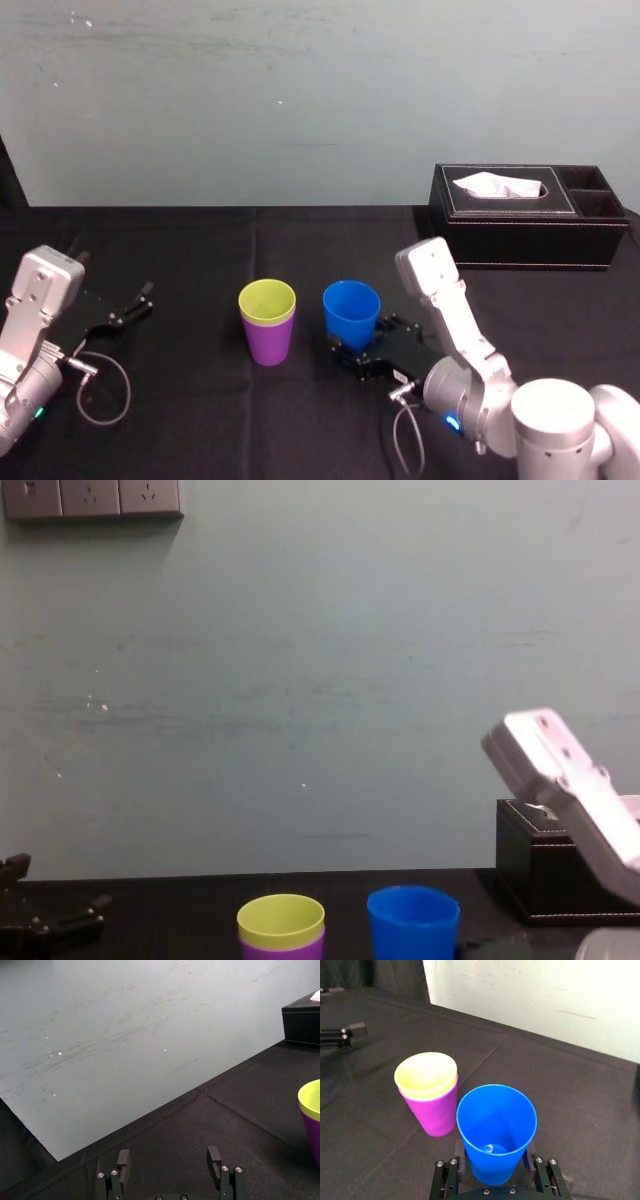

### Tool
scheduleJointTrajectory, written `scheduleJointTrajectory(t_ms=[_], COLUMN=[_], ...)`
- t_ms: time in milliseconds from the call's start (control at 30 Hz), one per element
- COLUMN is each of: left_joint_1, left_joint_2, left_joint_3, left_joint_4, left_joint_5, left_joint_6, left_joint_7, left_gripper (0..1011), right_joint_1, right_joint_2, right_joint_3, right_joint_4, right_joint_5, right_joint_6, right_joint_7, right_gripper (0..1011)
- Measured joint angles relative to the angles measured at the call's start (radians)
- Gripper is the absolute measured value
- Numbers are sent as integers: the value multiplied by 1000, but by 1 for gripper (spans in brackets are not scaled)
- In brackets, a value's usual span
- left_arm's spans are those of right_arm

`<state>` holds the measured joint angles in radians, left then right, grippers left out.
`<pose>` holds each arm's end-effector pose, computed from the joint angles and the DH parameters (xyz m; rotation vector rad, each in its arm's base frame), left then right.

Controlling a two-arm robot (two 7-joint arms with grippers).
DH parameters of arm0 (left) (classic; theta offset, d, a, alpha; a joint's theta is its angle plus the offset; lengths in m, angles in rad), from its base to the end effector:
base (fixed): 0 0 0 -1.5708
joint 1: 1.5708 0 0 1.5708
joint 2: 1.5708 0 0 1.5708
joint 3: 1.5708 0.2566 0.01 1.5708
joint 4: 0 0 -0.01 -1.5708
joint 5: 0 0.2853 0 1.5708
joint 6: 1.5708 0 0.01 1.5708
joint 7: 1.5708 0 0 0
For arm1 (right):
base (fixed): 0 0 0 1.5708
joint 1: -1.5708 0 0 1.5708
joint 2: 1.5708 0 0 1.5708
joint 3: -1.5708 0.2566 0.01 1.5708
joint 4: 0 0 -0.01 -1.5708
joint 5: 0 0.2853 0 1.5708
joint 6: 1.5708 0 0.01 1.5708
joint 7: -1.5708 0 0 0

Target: Stack the three plastic cups sequentially using one hand.

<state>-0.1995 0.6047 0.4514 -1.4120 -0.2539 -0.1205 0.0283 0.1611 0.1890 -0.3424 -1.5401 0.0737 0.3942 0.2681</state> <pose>0.3304 0.0699 -0.2708 0.3045 -0.2850 1.2480 0.3296 0.0480 -0.2440 -0.3642 0.1218 -0.9964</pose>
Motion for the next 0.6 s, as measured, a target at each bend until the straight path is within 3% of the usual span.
scheduleJointTrajectory(t_ms=[233, 600], left_joint_1=[0, 0], left_joint_2=[0, 0], left_joint_3=[0, 0], left_joint_4=[0, 0], left_joint_5=[0, 0], left_joint_6=[0, 0], left_joint_7=[0, 0], left_gripper=[1000, 1000], right_joint_1=[44, 97], right_joint_2=[17, 36], right_joint_3=[16, 8], right_joint_4=[-65, -139], right_joint_5=[30, 71], right_joint_6=[97, 143], right_joint_7=[43, 81], right_gripper=[689, 687])
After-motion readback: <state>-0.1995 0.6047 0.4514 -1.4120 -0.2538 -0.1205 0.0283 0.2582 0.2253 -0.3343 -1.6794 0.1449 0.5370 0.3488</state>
